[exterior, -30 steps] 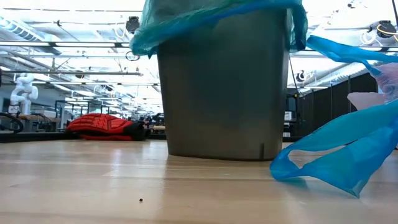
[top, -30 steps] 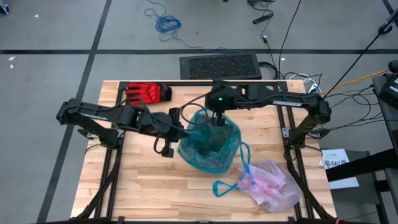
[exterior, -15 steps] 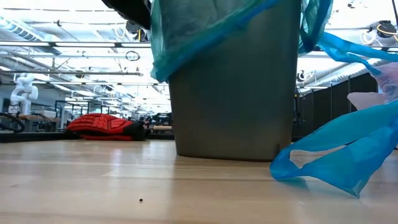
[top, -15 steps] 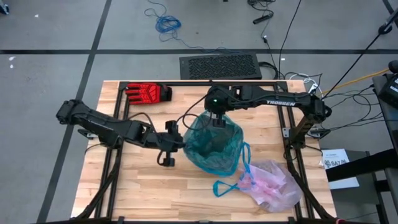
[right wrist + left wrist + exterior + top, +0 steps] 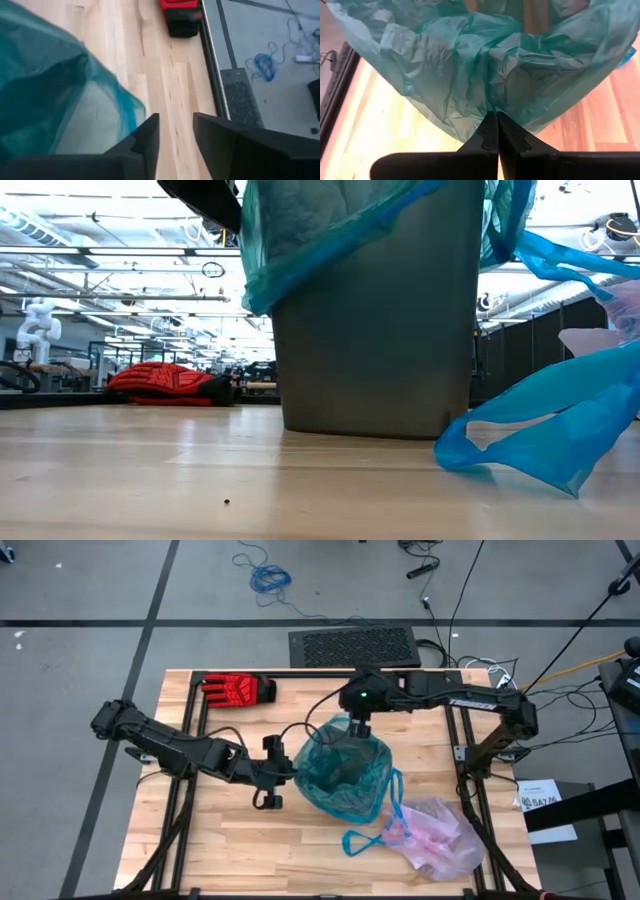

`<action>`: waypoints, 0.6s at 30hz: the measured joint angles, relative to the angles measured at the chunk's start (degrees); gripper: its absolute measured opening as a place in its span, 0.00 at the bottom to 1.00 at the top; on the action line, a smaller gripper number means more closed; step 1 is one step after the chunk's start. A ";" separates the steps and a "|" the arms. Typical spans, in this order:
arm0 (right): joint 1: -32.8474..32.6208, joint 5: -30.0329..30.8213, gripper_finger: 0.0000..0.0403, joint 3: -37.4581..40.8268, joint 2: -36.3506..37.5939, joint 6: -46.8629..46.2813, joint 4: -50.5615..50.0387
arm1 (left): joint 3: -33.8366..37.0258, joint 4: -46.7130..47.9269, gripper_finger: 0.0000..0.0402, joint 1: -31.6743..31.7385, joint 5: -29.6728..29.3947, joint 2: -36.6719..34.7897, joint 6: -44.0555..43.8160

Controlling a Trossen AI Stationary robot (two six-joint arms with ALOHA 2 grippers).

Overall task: Place trash/remove bag and relplace
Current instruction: Insert the blue trash bag into the black trash bin

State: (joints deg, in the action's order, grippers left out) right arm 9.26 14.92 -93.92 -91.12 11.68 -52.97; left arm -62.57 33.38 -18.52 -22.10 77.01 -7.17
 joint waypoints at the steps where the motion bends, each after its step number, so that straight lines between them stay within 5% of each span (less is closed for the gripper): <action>1: 0.00 0.02 0.29 -0.01 0.86 0.73 -0.65 | 0.00 0.07 0.00 0.02 -0.36 -0.01 0.11; 5: -1.21 1.13 0.30 -0.01 4.79 0.00 -5.31 | 0.00 0.14 0.00 0.02 -1.41 0.00 0.18; 11: -7.14 6.21 0.03 -0.01 11.21 -10.86 -18.41 | 0.00 0.23 0.00 0.02 -2.24 0.00 0.31; 18: -27.18 15.32 0.00 15.98 21.70 -36.68 -15.37 | 0.00 0.97 0.00 0.02 -4.25 0.00 0.41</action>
State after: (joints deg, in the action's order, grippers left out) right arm -17.92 30.25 -77.94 -69.43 -24.99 -68.34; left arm -62.57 34.35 -18.50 -26.35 77.01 -6.76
